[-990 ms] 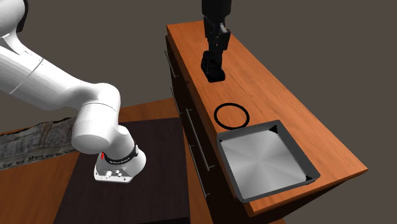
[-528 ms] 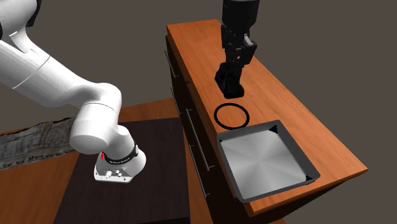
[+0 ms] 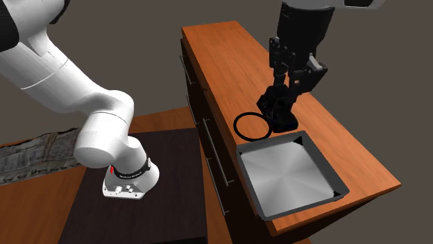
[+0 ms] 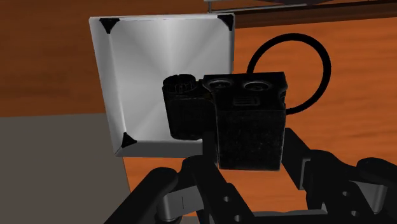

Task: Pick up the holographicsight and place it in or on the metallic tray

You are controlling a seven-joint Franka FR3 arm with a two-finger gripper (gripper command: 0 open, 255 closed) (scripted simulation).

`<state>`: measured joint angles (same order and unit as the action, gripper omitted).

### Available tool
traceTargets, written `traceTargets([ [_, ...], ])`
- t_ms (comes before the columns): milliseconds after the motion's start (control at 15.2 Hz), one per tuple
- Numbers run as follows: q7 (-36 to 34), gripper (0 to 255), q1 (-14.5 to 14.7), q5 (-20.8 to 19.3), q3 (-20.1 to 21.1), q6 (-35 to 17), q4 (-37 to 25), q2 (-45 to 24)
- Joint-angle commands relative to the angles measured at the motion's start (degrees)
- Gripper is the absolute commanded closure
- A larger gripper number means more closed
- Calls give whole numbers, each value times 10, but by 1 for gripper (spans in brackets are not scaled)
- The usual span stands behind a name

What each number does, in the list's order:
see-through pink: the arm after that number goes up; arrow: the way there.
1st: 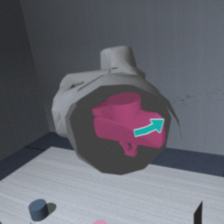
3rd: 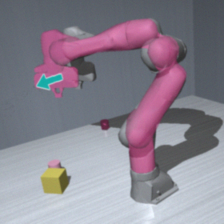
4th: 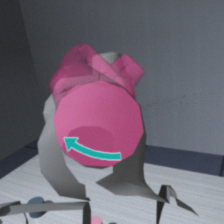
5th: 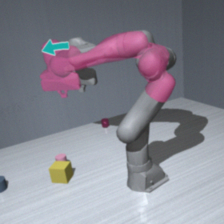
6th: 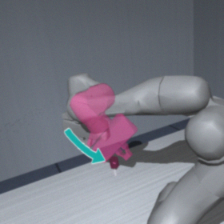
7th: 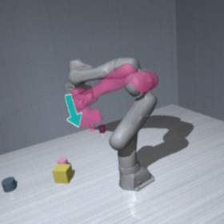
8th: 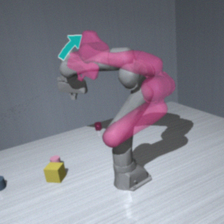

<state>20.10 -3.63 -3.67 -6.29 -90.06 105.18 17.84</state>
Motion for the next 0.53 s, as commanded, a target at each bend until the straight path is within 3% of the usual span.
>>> traceTargets([
  [0,25,255,-8,-1,-17,1,-23,-21],
  [264,75,255,-23,2,-49,9,-87,-75],
  [462,74,255,-24,1,-49,-16,-55,-67],
])
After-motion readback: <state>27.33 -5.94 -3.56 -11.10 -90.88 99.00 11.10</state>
